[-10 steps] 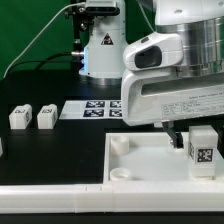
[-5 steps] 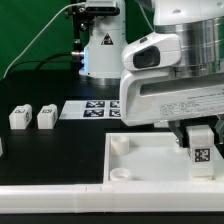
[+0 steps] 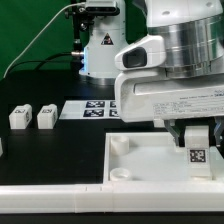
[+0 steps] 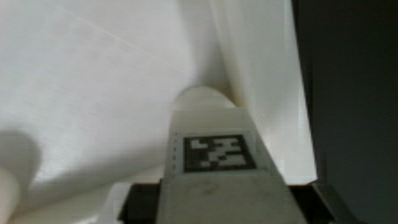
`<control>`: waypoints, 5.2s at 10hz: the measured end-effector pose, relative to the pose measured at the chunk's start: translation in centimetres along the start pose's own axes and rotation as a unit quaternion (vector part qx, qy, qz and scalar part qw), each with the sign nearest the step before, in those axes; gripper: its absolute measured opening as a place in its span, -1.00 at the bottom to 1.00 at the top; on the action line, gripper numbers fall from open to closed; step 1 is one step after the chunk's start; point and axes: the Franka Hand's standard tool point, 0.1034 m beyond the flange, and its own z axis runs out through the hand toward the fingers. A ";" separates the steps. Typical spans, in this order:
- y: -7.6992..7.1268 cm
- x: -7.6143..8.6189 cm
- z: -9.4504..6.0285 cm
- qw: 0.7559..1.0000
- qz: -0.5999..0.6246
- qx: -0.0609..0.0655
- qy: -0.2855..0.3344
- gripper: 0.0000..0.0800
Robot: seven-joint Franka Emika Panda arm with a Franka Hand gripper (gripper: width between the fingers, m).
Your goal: Assemble one leg
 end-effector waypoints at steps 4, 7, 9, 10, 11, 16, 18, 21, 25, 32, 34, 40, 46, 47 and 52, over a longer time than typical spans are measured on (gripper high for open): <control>0.0 -0.1 0.0 1.000 0.009 -0.001 -0.001 -0.27; 0.0 -0.1 0.0 1.000 0.010 -0.001 -0.001 -0.27; -0.1 -0.1 0.0 0.998 0.064 -0.002 0.000 -0.27; -0.1 -0.1 0.0 0.995 0.097 -0.002 0.000 -0.27; -0.1 -0.1 0.1 0.989 0.146 0.001 -0.002 -0.27; -0.4 -0.7 0.2 0.961 0.274 0.009 -0.031 -0.27; -0.4 -0.6 0.2 0.961 0.274 0.006 -0.037 -0.27; -0.4 -0.6 0.2 0.966 0.254 0.007 -0.038 0.35; -1.3 -1.4 -0.1 0.999 0.034 -0.001 -0.033 0.62; -0.8 0.6 -0.7 0.923 -0.383 -0.039 -0.004 0.62; -0.7 0.4 -0.6 0.940 -0.340 -0.038 -0.004 0.56; -0.6 0.6 -0.6 0.998 -0.050 -0.038 0.008 -0.27; -0.3 0.3 -0.3 0.918 0.395 -0.029 0.003 -0.27; -0.4 0.2 -0.3 0.891 0.454 -0.025 0.000 -0.27; -0.8 0.0 -0.2 0.826 0.563 -0.011 -0.011 0.26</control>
Offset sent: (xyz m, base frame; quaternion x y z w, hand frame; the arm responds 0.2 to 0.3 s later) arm -0.0017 0.0070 0.0067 -0.0310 0.0510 -0.1108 0.9920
